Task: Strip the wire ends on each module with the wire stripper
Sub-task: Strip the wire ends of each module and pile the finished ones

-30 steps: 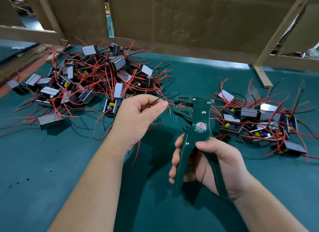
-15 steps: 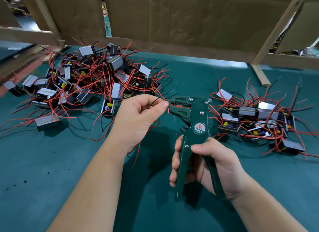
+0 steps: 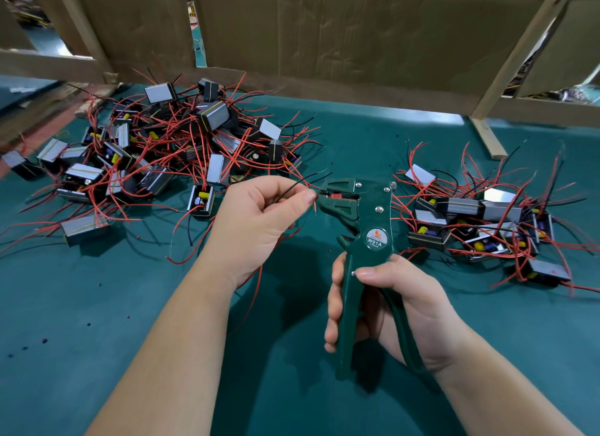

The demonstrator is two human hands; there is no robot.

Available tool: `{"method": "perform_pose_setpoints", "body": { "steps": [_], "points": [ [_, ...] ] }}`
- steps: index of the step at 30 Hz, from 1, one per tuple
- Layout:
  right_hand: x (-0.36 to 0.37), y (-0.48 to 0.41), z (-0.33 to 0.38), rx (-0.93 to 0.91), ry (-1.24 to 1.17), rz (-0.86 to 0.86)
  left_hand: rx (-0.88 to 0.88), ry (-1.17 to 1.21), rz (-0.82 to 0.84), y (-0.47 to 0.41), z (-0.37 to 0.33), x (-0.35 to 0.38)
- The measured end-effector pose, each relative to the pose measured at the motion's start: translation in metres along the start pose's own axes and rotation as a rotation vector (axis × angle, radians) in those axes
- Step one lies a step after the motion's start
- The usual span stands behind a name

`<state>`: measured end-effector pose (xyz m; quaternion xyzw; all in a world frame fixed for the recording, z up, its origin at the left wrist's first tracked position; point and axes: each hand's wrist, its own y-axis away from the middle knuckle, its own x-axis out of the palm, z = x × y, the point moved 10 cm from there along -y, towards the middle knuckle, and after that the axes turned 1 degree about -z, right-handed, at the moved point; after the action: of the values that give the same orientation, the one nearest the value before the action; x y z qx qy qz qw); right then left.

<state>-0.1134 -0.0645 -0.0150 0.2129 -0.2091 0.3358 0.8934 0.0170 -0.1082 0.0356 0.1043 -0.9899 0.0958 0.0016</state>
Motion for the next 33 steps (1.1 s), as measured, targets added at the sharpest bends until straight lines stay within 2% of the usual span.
{"method": "perform_pose_setpoints", "body": {
  "steps": [4, 6, 9, 12, 15, 19, 21, 24, 26, 29, 33],
  "points": [
    [-0.008, -0.001, -0.002, -0.029, -0.038, -0.162, -0.025, -0.031, 0.013, -0.002, 0.006, 0.002],
    [-0.014, -0.001, 0.002, -0.056, -0.075, -0.223, -0.056, -0.062, 0.076, -0.001, 0.011, 0.010],
    [-0.015, -0.002, 0.007, -0.089, -0.193, -0.182, -0.063, -0.174, 0.160, 0.004, 0.017, 0.020],
    [-0.021, -0.002, 0.022, -0.243, -0.267, -0.176, -0.079, -0.238, 0.101, 0.001, 0.022, 0.011],
    [-0.022, -0.002, 0.029, -0.298, -0.242, -0.161, -0.122, -0.108, 0.027, -0.003, 0.024, 0.003],
    [0.006, -0.005, 0.013, -0.125, -0.214, 0.052, -0.195, 0.339, -0.052, 0.002, 0.026, 0.017],
    [0.023, -0.004, 0.004, -0.056, -0.182, 0.164, -0.224, 0.558, -0.026, 0.007, 0.025, 0.031],
    [0.024, -0.004, -0.001, -0.019, -0.113, 0.152, -0.253, 0.548, -0.053, 0.010, 0.026, 0.034],
    [0.020, -0.004, 0.000, -0.012, -0.104, 0.123, -0.194, 0.476, -0.151, 0.008, 0.022, 0.020],
    [0.024, -0.002, 0.004, -0.021, -0.110, 0.175, -0.109, 0.470, -0.234, 0.004, 0.014, 0.005],
    [0.029, -0.001, 0.006, -0.043, -0.062, 0.222, -0.172, 0.543, -0.087, 0.007, 0.015, 0.020]
  ]
}}
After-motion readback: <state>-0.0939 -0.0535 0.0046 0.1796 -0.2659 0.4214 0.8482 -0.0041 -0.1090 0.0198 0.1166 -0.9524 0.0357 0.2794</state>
